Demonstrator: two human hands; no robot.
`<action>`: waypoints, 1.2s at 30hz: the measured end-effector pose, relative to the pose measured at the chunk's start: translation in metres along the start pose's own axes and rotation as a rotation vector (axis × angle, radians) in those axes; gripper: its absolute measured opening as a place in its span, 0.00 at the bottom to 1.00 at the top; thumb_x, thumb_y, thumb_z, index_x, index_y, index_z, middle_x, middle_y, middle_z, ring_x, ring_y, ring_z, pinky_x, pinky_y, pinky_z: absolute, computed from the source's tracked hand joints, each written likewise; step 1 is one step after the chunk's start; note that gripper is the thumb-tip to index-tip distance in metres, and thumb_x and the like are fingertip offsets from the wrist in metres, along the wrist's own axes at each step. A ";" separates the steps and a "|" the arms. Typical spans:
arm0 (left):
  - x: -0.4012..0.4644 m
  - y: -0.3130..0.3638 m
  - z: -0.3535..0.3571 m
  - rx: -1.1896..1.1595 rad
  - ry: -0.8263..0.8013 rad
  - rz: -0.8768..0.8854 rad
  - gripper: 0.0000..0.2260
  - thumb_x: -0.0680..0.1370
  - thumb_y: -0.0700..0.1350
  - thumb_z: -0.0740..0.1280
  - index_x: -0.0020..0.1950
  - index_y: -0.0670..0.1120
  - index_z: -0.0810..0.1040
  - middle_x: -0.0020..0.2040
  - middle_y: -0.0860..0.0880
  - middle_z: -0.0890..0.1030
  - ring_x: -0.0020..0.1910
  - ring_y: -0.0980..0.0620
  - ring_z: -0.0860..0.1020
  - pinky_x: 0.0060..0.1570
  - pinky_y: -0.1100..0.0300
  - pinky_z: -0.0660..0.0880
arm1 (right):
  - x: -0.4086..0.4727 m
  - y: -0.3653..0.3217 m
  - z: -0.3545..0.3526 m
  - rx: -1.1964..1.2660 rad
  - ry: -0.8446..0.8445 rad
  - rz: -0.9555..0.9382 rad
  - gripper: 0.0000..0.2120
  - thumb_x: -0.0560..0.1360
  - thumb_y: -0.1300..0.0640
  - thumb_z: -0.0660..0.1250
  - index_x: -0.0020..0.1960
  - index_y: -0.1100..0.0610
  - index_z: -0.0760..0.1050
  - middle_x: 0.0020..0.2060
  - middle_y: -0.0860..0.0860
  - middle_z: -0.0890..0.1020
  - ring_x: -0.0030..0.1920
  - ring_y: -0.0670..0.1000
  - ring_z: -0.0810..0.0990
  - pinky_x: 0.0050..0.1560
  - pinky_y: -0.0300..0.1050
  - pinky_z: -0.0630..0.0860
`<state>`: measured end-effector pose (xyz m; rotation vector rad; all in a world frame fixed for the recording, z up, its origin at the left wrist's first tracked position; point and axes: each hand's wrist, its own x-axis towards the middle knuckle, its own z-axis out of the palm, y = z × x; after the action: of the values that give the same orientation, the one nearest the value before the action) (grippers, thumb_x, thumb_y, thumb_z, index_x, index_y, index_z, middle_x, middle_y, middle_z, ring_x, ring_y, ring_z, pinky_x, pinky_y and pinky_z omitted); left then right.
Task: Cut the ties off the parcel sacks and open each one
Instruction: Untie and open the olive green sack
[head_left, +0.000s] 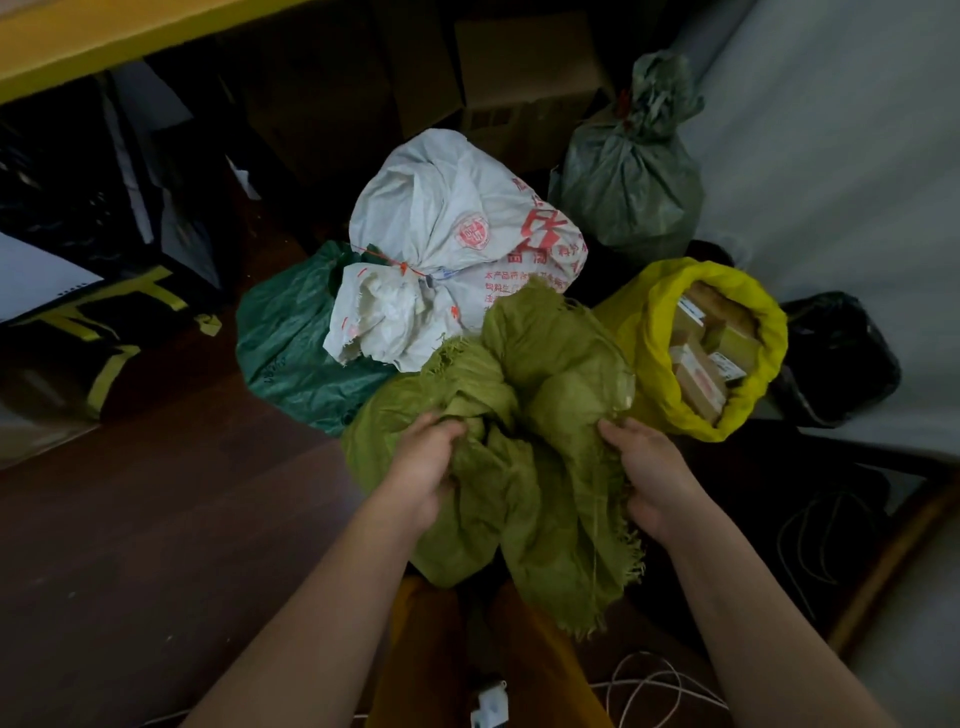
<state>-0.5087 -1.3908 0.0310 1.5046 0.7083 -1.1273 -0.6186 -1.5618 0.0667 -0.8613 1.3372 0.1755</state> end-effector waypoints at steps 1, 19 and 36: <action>0.000 0.000 -0.003 -0.100 -0.019 -0.032 0.13 0.78 0.41 0.63 0.62 0.48 0.74 0.53 0.45 0.81 0.51 0.47 0.79 0.46 0.53 0.75 | 0.003 0.001 -0.004 -0.063 0.053 -0.011 0.09 0.81 0.59 0.62 0.60 0.58 0.75 0.51 0.58 0.83 0.49 0.57 0.83 0.47 0.53 0.81; -0.018 -0.025 -0.005 0.075 0.291 -0.086 0.15 0.73 0.34 0.57 0.57 0.40 0.75 0.53 0.41 0.76 0.51 0.42 0.75 0.48 0.52 0.74 | 0.036 -0.012 0.008 -0.519 0.044 -0.521 0.23 0.74 0.60 0.72 0.68 0.54 0.70 0.58 0.51 0.79 0.61 0.55 0.78 0.62 0.51 0.76; 0.015 -0.006 0.019 0.716 -0.183 0.602 0.03 0.77 0.41 0.69 0.45 0.48 0.80 0.47 0.48 0.82 0.50 0.50 0.79 0.50 0.59 0.73 | 0.021 -0.026 0.000 -0.187 -0.273 -0.371 0.11 0.79 0.59 0.64 0.62 0.57 0.76 0.55 0.60 0.83 0.53 0.54 0.83 0.54 0.49 0.81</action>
<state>-0.5133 -1.4099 0.0152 1.9802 -0.3235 -1.0601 -0.5983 -1.5875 0.0600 -1.1828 0.8989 0.1228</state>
